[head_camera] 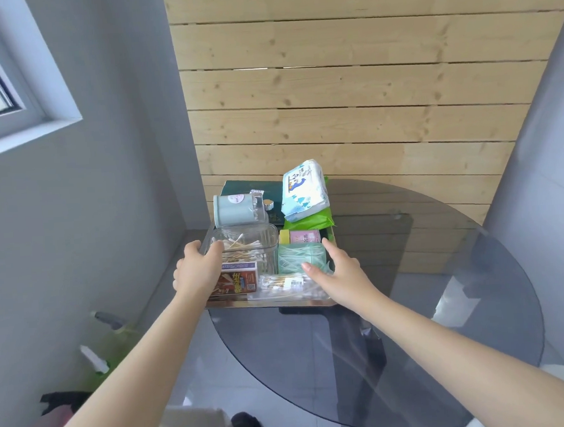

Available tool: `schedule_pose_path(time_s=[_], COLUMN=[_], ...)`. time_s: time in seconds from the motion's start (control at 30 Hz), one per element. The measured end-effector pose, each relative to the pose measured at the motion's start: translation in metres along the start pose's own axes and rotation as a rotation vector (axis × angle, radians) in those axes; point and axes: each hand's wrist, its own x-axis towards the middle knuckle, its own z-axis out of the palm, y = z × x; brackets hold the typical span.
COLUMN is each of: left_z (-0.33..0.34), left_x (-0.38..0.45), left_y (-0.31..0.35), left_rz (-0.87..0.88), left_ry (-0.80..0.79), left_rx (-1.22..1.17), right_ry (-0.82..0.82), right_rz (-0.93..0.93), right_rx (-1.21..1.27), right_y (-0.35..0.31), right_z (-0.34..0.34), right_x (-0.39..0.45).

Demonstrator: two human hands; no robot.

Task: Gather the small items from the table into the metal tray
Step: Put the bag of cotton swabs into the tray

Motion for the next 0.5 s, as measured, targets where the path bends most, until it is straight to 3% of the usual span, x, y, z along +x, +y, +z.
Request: schedule_pose_path(time_s=[0.5], left_z=[-0.019], left_x=[0.003], left_y=[0.0], left_rz=[-0.072], left_ry=[-0.097], left_rx=[0.004], right_ry=[-0.014], right_rz=[-0.034], right_rx=[-0.01], right_y=[-0.002], right_z=[0.006], right_x=[-0.004])
